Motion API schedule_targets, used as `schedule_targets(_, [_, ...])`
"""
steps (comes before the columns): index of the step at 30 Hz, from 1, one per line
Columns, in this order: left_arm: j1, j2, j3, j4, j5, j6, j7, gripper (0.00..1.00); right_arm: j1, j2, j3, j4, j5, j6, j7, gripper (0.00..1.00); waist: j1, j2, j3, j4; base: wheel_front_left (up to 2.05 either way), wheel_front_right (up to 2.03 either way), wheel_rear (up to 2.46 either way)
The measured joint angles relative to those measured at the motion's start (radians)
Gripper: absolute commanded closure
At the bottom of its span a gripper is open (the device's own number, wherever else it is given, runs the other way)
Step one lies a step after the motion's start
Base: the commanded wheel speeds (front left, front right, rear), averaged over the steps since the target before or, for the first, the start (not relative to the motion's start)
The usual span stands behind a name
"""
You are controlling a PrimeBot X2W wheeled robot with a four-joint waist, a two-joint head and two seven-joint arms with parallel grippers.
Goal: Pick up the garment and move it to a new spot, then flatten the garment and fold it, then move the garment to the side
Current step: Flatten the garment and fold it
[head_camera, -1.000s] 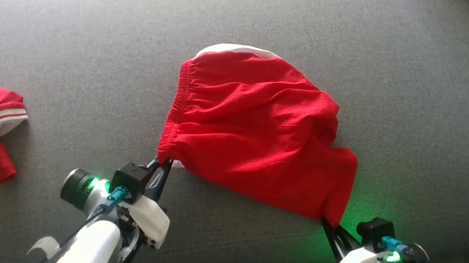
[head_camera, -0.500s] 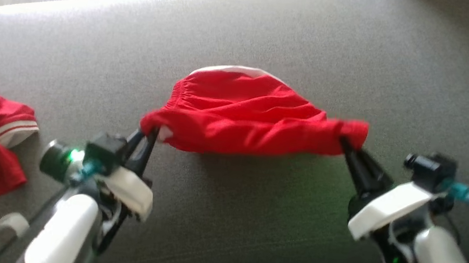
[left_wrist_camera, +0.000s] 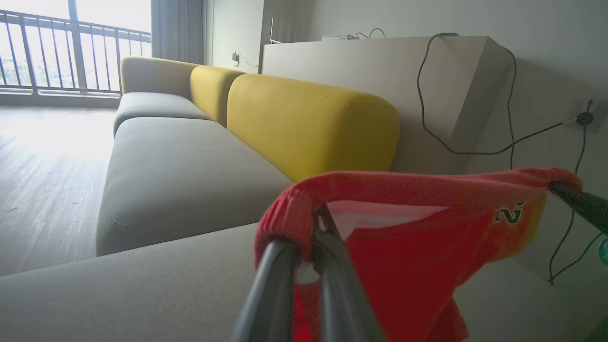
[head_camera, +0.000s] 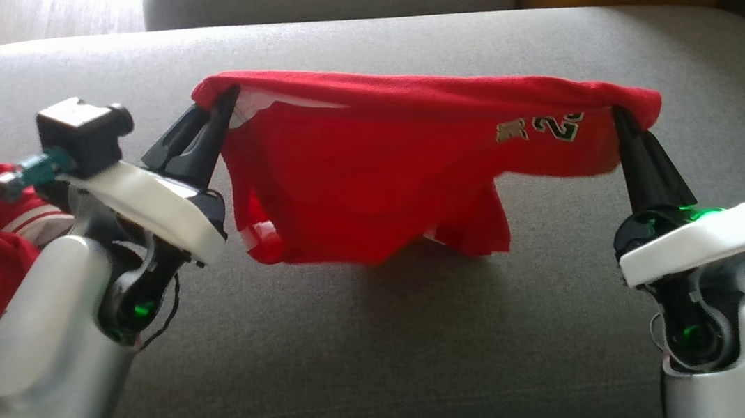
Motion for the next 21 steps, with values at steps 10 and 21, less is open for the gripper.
schedule_targets(10, [0.017,-0.002,0.051,-0.143,-0.253,0.023,0.312,1.00,-0.014,0.015,-0.086,0.039,0.169,0.000,0.142,1.00,0.0000,0.0000,0.056,0.008,0.00,0.00,0.00])
schedule_targets(21, [-0.542,-0.002,0.073,0.049,-0.312,0.120,0.541,1.00,-0.583,0.017,-0.156,0.388,0.122,0.000,0.196,1.00,0.0001,0.0000,0.246,0.006,0.00,0.00,0.00])
